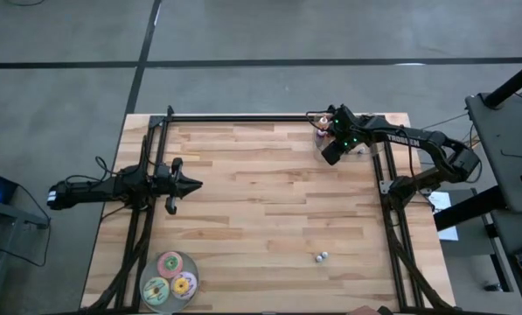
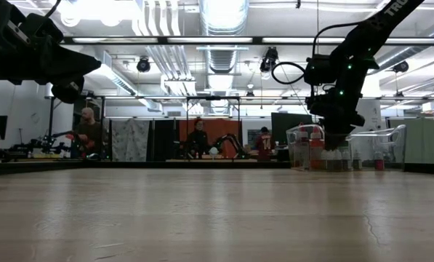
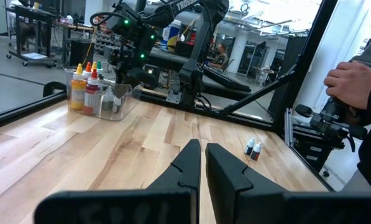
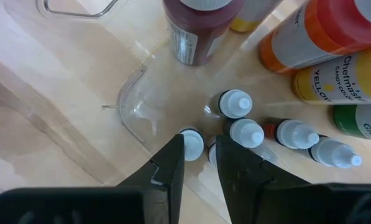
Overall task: Pick & Place food coloring
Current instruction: Put the small blue food coloring bottle into the bin
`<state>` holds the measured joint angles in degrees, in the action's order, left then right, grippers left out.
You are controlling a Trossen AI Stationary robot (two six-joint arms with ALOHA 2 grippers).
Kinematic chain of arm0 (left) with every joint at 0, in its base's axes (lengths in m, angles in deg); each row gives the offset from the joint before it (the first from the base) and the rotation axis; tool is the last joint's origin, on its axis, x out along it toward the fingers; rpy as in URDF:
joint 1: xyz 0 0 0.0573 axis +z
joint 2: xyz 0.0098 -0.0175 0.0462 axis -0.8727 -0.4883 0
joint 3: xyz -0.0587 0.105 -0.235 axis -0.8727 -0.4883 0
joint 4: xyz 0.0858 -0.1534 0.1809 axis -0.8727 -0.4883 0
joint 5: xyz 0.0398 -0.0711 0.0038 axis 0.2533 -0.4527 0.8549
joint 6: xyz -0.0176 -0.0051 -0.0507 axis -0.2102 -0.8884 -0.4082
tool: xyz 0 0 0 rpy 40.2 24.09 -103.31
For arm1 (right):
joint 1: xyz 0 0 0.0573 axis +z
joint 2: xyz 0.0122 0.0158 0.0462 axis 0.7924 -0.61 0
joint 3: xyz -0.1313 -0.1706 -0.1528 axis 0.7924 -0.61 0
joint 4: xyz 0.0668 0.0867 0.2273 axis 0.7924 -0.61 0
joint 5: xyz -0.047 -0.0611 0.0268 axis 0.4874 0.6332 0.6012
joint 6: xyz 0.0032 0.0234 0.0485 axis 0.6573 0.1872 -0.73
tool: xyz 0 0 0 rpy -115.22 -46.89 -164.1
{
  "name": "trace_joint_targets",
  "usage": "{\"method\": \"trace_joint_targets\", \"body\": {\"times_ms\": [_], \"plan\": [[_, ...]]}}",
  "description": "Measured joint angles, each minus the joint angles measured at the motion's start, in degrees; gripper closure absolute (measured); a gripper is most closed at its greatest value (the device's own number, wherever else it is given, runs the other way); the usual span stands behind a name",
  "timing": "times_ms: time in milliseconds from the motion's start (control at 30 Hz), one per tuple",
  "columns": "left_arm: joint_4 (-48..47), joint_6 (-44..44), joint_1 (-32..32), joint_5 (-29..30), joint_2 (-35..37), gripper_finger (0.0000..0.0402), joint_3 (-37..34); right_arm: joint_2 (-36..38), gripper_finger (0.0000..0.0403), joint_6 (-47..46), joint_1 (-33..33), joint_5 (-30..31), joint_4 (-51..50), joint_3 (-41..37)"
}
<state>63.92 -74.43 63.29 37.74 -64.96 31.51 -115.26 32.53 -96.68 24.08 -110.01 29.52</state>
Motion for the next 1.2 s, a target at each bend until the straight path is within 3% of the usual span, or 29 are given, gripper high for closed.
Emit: {"method": "trace_joint_targets", "body": {"times_ms": [333, 733, 1033, 1200], "plan": [[0.0, 0.0, 0.0, 0.0, 0.0, 0.0402, 0.0, 0.3, 0.0328, 0.0, 0.0, -0.1, -0.2, 0.1], [0.0, 0.0, 0.0, 0.0, 0.0, 0.0402, 0.0, 7.9, 0.0307, 0.0, 0.2, -0.4, -2.2, 3.8], [0.0, 0.0, 0.0, 0.0, 0.0, 0.0402, 0.0, 14.7, 0.0290, 1.4, 2.5, -11.9, -3.8, 4.0], [0.0, 0.0, 0.0, 0.0, 0.0, 0.0402, 0.0, 17.4, 0.0279, 5.9, 5.9, -13.6, -6.7, 4.0]]}}
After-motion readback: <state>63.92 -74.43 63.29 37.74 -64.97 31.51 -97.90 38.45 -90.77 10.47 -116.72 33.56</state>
